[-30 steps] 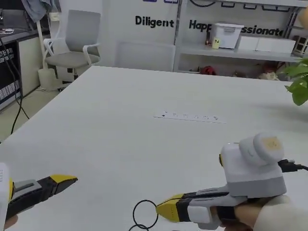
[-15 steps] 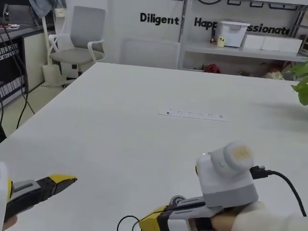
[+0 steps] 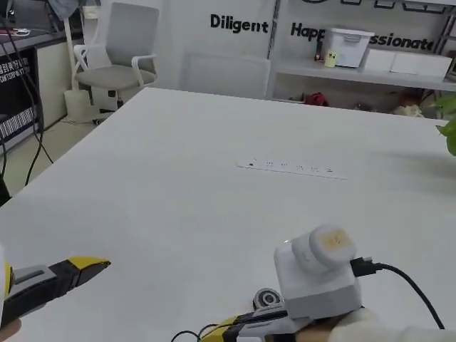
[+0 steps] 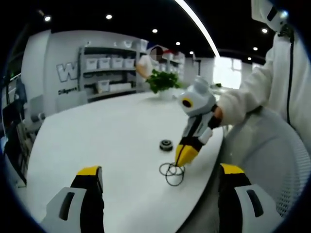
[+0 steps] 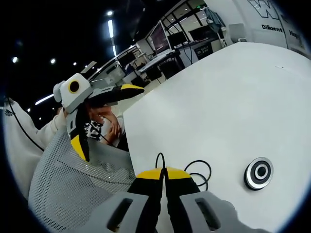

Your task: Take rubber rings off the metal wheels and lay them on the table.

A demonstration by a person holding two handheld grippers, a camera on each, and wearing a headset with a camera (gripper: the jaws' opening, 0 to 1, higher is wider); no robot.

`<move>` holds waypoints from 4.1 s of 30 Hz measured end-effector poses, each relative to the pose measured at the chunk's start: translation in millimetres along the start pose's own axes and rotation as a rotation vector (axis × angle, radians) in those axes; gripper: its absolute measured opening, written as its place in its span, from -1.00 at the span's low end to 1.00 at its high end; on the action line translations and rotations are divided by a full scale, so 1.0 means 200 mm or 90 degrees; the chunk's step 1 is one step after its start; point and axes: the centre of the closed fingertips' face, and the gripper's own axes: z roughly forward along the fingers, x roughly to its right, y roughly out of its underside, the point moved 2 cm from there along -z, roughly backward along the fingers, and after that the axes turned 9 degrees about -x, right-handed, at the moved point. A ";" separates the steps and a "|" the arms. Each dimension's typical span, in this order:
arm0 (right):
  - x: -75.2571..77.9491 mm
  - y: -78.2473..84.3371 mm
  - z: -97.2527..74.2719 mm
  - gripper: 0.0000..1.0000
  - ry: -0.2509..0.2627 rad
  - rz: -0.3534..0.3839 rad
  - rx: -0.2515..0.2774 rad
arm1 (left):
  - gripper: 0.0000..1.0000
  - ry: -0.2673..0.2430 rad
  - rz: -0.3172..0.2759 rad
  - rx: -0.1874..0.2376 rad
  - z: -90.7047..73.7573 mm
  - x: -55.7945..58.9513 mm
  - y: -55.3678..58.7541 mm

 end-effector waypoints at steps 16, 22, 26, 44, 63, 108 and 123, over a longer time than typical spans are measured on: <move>0.12 0.06 0.02 -1.00 0.043 0.049 0.017 | 0.99 0.011 -0.002 0.008 0.01 0.06 -0.03; 0.16 0.07 0.01 -1.00 0.046 0.076 0.029 | 0.97 0.000 -0.013 0.007 0.01 0.05 -0.02; 0.16 0.09 0.01 -1.00 0.042 0.080 0.027 | 0.97 -0.002 -0.016 0.007 0.00 0.06 -0.01; 0.20 0.01 -0.13 -0.81 0.078 -0.012 0.048 | 0.94 -0.021 -0.010 -0.008 -0.03 0.07 -0.02; 0.35 -0.09 -0.37 -0.58 0.140 -0.048 0.094 | 0.94 0.007 0.048 -0.026 -0.02 0.05 -0.21; 0.56 0.09 -0.40 -0.49 0.136 -0.057 0.102 | 0.05 0.110 0.216 0.029 0.82 0.04 -0.44; 0.57 0.15 -0.32 -0.52 0.145 -0.089 0.060 | -0.46 0.138 0.199 -0.051 0.96 0.13 -0.16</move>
